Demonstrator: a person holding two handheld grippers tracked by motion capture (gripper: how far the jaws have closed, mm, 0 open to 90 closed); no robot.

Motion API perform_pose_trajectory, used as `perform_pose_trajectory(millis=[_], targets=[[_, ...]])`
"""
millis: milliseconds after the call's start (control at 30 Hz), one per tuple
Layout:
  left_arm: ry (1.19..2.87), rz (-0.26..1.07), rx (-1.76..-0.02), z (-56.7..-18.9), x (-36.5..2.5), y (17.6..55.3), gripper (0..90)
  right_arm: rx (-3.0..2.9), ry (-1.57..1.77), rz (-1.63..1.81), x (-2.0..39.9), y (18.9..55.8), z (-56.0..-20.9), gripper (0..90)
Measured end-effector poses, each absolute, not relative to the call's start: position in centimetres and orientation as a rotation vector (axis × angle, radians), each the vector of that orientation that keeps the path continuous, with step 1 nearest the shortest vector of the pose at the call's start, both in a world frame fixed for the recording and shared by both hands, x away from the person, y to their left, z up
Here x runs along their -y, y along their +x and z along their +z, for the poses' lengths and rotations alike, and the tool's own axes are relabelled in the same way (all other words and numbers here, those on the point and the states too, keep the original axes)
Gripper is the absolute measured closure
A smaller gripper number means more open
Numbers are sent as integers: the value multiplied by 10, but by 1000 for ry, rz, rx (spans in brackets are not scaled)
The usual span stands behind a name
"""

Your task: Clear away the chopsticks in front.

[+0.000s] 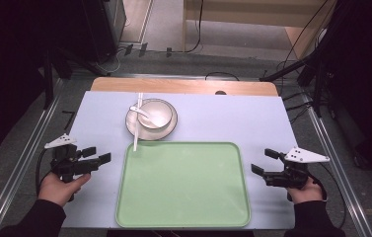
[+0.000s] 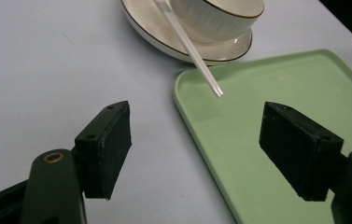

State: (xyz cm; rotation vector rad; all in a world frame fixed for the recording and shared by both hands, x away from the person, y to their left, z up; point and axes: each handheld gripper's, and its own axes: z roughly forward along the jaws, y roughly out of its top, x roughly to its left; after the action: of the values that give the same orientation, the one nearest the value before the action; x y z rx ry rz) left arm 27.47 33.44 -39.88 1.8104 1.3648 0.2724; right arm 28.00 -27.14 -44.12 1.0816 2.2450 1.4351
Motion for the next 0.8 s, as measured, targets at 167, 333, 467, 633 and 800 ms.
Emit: perform_pose_trajectory(millis=[167,333,467,633,800], targets=[[1871,264,-1365,-395,-322,291,331,-2229,1087,1444,275,278,-441,177],[1879,272,-1373,-389,-313,312,334,-2226,1090,1442,277,277,-441,178],[1906,253,-1429,-385,-309,331,283,-2233,1084,1434,276,275,-441,177],[1884,230,-1476,-385,-307,348,274,-2228,1089,1432,276,274,-440,177],[1878,224,-1500,-389,-301,367,297,-2227,1090,1432,277,274,-440,177]])
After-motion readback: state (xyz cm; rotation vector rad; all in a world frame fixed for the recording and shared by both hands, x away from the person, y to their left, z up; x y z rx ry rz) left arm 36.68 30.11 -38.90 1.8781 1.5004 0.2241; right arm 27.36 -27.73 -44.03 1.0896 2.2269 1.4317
